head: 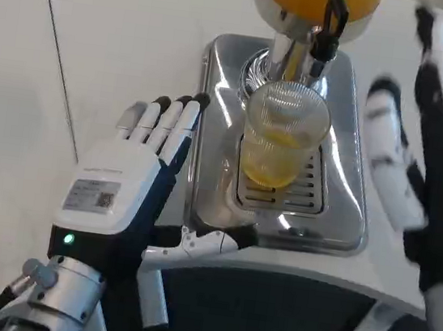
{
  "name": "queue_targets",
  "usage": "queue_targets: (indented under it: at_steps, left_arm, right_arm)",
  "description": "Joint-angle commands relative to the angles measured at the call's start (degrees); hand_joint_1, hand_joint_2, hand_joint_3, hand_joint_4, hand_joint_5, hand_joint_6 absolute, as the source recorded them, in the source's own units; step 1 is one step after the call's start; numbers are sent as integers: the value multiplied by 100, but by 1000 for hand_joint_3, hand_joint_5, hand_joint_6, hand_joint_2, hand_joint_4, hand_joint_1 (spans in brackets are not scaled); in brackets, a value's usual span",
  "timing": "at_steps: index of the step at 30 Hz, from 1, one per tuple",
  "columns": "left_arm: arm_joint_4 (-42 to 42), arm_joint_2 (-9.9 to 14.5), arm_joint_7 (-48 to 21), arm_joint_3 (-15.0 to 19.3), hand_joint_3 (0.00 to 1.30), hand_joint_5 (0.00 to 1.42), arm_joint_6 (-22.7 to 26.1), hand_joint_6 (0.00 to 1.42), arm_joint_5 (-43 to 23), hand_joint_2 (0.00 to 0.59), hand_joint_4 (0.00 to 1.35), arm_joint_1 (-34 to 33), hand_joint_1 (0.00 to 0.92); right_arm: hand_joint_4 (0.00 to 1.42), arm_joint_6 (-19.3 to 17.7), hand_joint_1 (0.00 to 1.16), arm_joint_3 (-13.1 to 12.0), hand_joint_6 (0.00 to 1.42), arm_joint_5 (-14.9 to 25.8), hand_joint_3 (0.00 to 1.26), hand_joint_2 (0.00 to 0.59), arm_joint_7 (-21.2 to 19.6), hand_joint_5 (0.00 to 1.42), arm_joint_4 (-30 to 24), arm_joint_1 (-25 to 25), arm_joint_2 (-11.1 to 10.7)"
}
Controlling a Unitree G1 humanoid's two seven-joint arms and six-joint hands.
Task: Grasp the cup under the faucet to collect the drink, then remove the cup.
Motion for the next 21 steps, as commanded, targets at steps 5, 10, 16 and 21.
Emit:
queue_targets:
  at_steps: [5, 10, 16, 21]
  left_arm:
    - [343, -75, 205, -2, 0, 0, -170, 0, -316, 43, 0, -237, 48]
    - [721, -101, 252, -77, 0, 0, -226, 0, -404, 35, 0, -523, 59]
    - [1216, -241, 338, -148, 0, 0, -287, 0, -619, 29, 0, -855, 88]
    - [1503, -326, 441, -221, 0, 0, -424, 2, -706, 28, 0, -1049, 97]
  right_arm:
    - [0, -751, 230, -121, 0, 375, 0, 586, -64, 0, -506, 1136, -468]
    - [0, -1509, 393, -393, 0, 306, 0, 572, 39, 0, -851, 1954, -1209]
    - [0, -2197, 425, -730, 0, 405, 0, 530, -69, 0, -937, 2680, -1544]
    - [0, -2638, 429, -985, 0, 462, 0, 503, -70, 0, -890, 3102, -1672]
